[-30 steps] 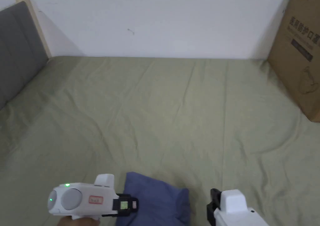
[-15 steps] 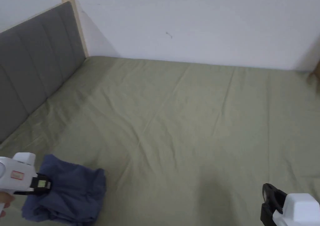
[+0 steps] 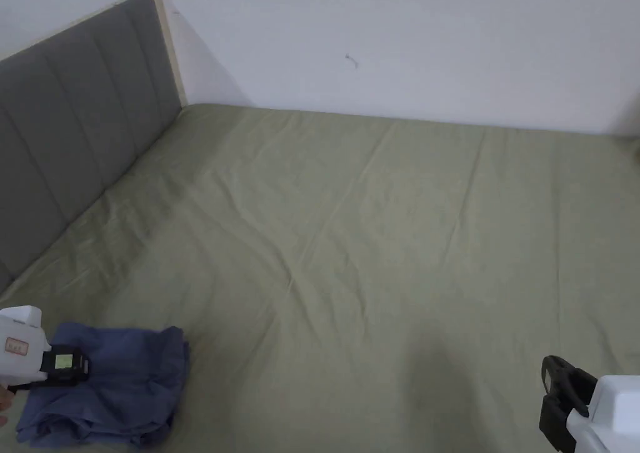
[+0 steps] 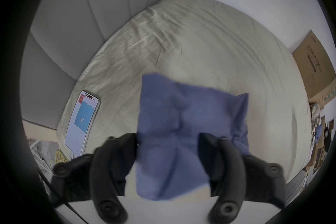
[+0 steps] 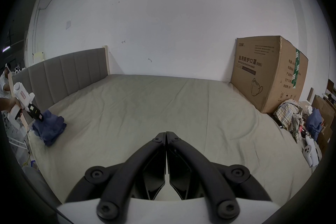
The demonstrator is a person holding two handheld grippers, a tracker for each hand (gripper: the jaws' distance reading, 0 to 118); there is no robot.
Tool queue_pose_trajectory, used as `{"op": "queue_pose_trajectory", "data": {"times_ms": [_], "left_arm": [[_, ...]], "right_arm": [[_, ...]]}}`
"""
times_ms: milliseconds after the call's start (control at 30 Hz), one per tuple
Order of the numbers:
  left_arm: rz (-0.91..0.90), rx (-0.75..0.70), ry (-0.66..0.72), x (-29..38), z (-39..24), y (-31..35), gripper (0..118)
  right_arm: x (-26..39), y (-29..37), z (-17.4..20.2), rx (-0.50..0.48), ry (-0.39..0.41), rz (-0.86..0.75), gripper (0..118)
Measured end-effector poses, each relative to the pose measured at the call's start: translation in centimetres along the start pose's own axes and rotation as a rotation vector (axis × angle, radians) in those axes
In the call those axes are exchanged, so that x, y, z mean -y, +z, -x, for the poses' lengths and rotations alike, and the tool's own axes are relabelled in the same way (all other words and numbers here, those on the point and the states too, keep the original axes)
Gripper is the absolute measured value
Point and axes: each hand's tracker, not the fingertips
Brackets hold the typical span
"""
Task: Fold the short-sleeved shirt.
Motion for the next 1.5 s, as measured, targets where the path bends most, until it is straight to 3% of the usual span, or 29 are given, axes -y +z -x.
{"op": "queue_pose_trajectory", "data": {"times_ms": [67, 367, 667, 900, 1033, 1133, 1167, 1267, 1500], "left_arm": [[-0.060, 0.012, 0.012, -0.1, -0.5, 2.0, 87], [-0.339, 0.051, -0.051, 0.1, -6.6, 14.5, 87], [-0.849, 0.132, -0.117, 4.6, -16.9, 27.9, 86], [-1.127, 0.163, -0.196, 10.3, -25.8, 30.7, 85], [-1.172, 0.194, -0.217, 12.7, -30.0, 29.5, 81], [-1.209, 0.205, -0.229, 13.9, -32.3, 27.7, 67], [-1.206, 0.211, -0.224, 14.3, -32.9, 27.4, 56], [-1.180, 0.280, -0.217, 15.0, -34.3, 26.1, 2], [-1.145, 0.325, -0.235, 15.5, -36.0, 24.2, 0]], "right_arm": [[-0.6, 0.7, -0.3, 0.000, -0.007, -0.013, 0], [-5.6, 6.1, -3.0, 0.021, -0.038, -0.155, 0], [-11.4, 12.3, -6.2, 0.092, -0.031, -0.322, 0], [-12.4, 15.1, -8.4, 0.143, 0.000, -0.400, 0], [-12.0, 15.6, -9.5, 0.169, 0.000, -0.421, 0], [-11.7, 16.1, -10.2, 0.175, -0.013, -0.426, 0], [-11.5, 16.2, -10.3, 0.180, -0.013, -0.430, 0], [-11.4, 16.5, -10.8, 0.188, -0.017, -0.437, 0], [-11.3, 16.6, -11.4, 0.202, -0.011, -0.446, 0]]}}
